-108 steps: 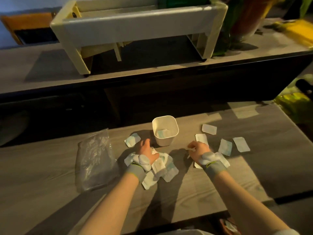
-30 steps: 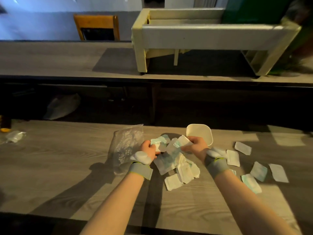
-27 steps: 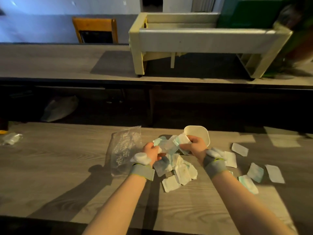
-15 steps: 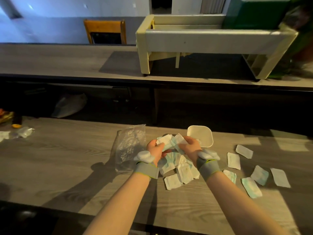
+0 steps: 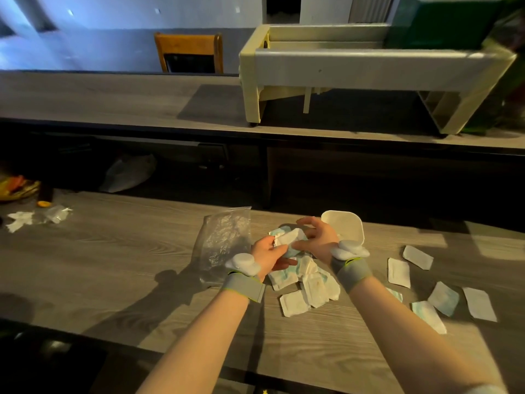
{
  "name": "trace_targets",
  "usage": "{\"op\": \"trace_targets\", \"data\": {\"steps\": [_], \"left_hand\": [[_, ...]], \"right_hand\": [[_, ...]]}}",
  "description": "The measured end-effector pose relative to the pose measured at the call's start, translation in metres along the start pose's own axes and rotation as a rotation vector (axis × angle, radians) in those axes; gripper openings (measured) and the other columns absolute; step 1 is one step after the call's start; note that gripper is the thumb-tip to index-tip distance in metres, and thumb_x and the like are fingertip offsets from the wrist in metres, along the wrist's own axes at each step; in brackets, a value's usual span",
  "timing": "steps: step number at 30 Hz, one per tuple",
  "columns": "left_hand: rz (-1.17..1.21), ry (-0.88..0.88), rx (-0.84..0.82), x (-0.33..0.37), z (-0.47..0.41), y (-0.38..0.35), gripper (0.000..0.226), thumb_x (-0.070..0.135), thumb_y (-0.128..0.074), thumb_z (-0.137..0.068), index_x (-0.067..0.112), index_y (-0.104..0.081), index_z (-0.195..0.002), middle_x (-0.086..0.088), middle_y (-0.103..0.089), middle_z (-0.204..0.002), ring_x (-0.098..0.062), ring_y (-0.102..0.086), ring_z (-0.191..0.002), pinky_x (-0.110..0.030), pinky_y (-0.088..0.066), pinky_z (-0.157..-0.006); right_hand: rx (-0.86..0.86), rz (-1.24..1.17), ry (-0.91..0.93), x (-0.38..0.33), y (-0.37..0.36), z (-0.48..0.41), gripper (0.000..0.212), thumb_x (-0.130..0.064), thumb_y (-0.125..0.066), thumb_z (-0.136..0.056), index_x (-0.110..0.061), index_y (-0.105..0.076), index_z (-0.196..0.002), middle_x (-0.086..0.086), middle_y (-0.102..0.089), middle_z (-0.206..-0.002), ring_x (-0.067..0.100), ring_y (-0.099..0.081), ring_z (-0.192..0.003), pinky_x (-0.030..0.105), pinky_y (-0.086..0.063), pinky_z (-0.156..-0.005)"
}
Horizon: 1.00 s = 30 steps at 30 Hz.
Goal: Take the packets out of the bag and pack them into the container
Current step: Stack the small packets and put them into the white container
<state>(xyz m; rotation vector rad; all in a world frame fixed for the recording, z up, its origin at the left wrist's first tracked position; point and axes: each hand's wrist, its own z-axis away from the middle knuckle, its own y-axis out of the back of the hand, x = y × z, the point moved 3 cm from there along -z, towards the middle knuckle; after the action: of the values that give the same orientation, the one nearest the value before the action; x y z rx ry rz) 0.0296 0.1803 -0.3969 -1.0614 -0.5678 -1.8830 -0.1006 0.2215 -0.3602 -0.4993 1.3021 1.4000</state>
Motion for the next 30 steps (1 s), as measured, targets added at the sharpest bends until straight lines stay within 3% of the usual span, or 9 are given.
{"op": "trace_targets", "data": {"steps": [5,8,11,13,15,20,22,25,30], "left_hand": [[-0.06,-0.04,0.052,0.004,0.001,0.002,0.034,0.009,-0.045,-0.096,0.005,-0.046,-0.13,-0.012,-0.062,-0.103,-0.003,-0.067,-0.046,-0.015,-0.051,-0.043],[-0.104,-0.085,0.041,0.009,0.0,0.002,0.033,0.008,-0.048,-0.094,0.004,-0.049,-0.127,-0.01,-0.063,-0.105,-0.002,-0.068,-0.051,-0.018,-0.054,-0.052],[-0.24,-0.166,0.009,0.023,-0.003,-0.008,0.033,0.01,-0.052,-0.093,0.004,-0.051,-0.125,-0.016,-0.063,-0.114,-0.013,-0.069,-0.077,-0.023,-0.055,-0.065],[-0.337,-0.206,0.004,0.033,-0.004,-0.015,0.045,0.012,-0.058,-0.09,0.004,-0.045,-0.132,-0.014,-0.056,-0.128,-0.026,-0.06,-0.109,-0.031,-0.051,-0.086],[-0.358,-0.215,-0.029,0.038,-0.012,-0.023,0.065,0.012,-0.066,-0.085,0.009,-0.033,-0.141,-0.007,-0.045,-0.137,-0.026,-0.044,-0.13,-0.03,-0.04,-0.101],[-0.608,-0.213,-0.147,0.029,-0.044,-0.042,0.116,0.022,-0.082,-0.066,0.027,-0.002,-0.15,-0.005,-0.021,-0.157,-0.024,-0.023,-0.144,-0.039,-0.028,-0.116],[-0.651,-0.18,-0.191,0.023,-0.056,-0.051,0.13,0.028,-0.086,-0.057,0.032,0.006,-0.148,-0.008,-0.029,-0.153,-0.027,-0.03,-0.142,-0.044,-0.031,-0.115],[-0.62,-0.134,-0.268,0.014,-0.077,-0.066,0.125,0.014,-0.084,-0.064,0.023,0.007,-0.15,-0.008,-0.033,-0.152,-0.026,-0.037,-0.138,-0.04,-0.036,-0.112],[-0.59,-0.184,-0.279,0.002,-0.096,-0.074,0.132,0.023,-0.086,-0.055,0.018,0.006,-0.15,-0.005,-0.039,-0.147,-0.021,-0.038,-0.136,-0.038,-0.037,-0.11]], "right_hand": [[0.114,0.189,0.099,0.0,0.003,0.004,0.036,-0.023,-0.068,-0.085,-0.017,-0.061,-0.12,0.001,-0.056,-0.101,0.013,-0.053,-0.089,0.022,-0.043,-0.078],[0.005,0.187,0.061,0.001,0.01,0.001,0.034,-0.024,-0.063,-0.089,-0.016,-0.061,-0.122,0.001,-0.057,-0.11,0.013,-0.053,-0.098,0.026,-0.045,-0.086],[-0.05,0.229,0.005,0.002,0.025,-0.004,0.029,-0.022,-0.063,-0.088,-0.014,-0.062,-0.115,0.005,-0.065,-0.105,0.022,-0.061,-0.099,0.033,-0.051,-0.087],[0.013,0.243,-0.004,0.001,0.041,-0.006,0.019,-0.02,-0.063,-0.088,-0.012,-0.064,-0.104,0.007,-0.066,-0.097,0.025,-0.062,-0.093,0.034,-0.051,-0.08],[0.153,0.196,-0.05,0.008,0.066,-0.01,0.014,-0.019,-0.065,-0.086,-0.012,-0.065,-0.098,0.011,-0.068,-0.096,0.027,-0.064,-0.092,0.038,-0.054,-0.083],[0.336,0.288,-0.146,0.03,0.119,-0.02,0.026,-0.021,-0.068,-0.083,-0.01,-0.067,-0.106,0.008,-0.066,-0.092,0.025,-0.064,-0.088,0.035,-0.052,-0.08],[0.273,0.417,-0.166,0.031,0.124,-0.025,0.028,-0.024,-0.067,-0.084,-0.013,-0.067,-0.109,0.004,-0.064,-0.092,0.022,-0.062,-0.088,0.03,-0.048,-0.075],[0.125,0.624,-0.155,0.024,0.124,-0.043,0.024,-0.03,-0.062,-0.086,-0.018,-0.068,-0.106,-0.001,-0.062,-0.088,0.022,-0.064,-0.089,0.029,-0.047,-0.072],[-0.084,0.859,-0.096,0.004,0.108,-0.068,0.025,-0.027,-0.062,-0.084,-0.021,-0.062,-0.108,0.0,-0.066,-0.102,0.022,-0.063,-0.096,0.032,-0.052,-0.082]]}}
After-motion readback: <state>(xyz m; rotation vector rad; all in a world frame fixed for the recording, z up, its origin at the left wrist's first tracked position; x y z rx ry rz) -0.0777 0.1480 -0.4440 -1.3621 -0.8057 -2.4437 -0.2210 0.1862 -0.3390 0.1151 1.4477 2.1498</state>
